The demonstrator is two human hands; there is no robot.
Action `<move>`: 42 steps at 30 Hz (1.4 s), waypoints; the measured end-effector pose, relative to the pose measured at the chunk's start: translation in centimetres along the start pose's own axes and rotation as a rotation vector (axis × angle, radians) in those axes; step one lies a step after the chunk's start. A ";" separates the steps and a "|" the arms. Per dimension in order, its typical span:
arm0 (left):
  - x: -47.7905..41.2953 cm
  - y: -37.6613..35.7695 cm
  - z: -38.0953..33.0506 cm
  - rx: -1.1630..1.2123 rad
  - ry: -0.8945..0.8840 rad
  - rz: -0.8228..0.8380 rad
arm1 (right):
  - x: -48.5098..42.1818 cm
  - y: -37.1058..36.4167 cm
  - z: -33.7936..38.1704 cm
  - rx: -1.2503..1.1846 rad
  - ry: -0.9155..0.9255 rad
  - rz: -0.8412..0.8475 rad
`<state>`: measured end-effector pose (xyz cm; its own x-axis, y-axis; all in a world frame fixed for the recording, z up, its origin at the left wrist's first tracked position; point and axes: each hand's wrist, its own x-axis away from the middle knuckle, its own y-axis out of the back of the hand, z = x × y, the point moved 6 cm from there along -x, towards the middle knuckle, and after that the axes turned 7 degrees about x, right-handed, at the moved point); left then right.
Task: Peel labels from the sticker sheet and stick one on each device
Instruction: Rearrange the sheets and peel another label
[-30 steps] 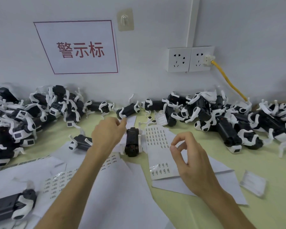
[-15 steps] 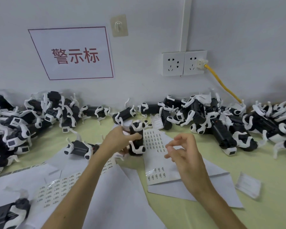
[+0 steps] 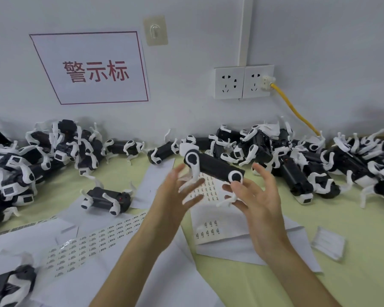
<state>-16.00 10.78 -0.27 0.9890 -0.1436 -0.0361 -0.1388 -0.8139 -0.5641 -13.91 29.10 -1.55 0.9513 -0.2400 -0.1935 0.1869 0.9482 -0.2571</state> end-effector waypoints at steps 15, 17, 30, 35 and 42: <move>1.5 -1.0 3.0 -0.528 0.189 0.270 | -0.4 1.0 2.0 0.404 0.133 0.002; 1.2 -0.5 3.7 -0.437 0.164 0.122 | 0.1 1.2 3.5 0.562 0.324 -0.115; 1.8 -1.3 5.2 -0.472 0.052 0.118 | 0.2 -0.3 1.3 0.301 -0.018 0.175; 2.3 -2.1 5.2 -0.542 -0.004 0.181 | 0.2 -0.6 0.7 0.340 -0.047 0.169; 2.5 -2.6 5.1 -0.614 -0.047 0.195 | 0.2 -0.6 0.7 0.403 0.015 0.147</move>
<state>-12.87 15.39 -3.06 0.9420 -0.3079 -0.1338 -0.3066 -0.9513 0.0309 -13.68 28.63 -0.77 0.9719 -0.0964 -0.2146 0.1331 0.9774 0.1640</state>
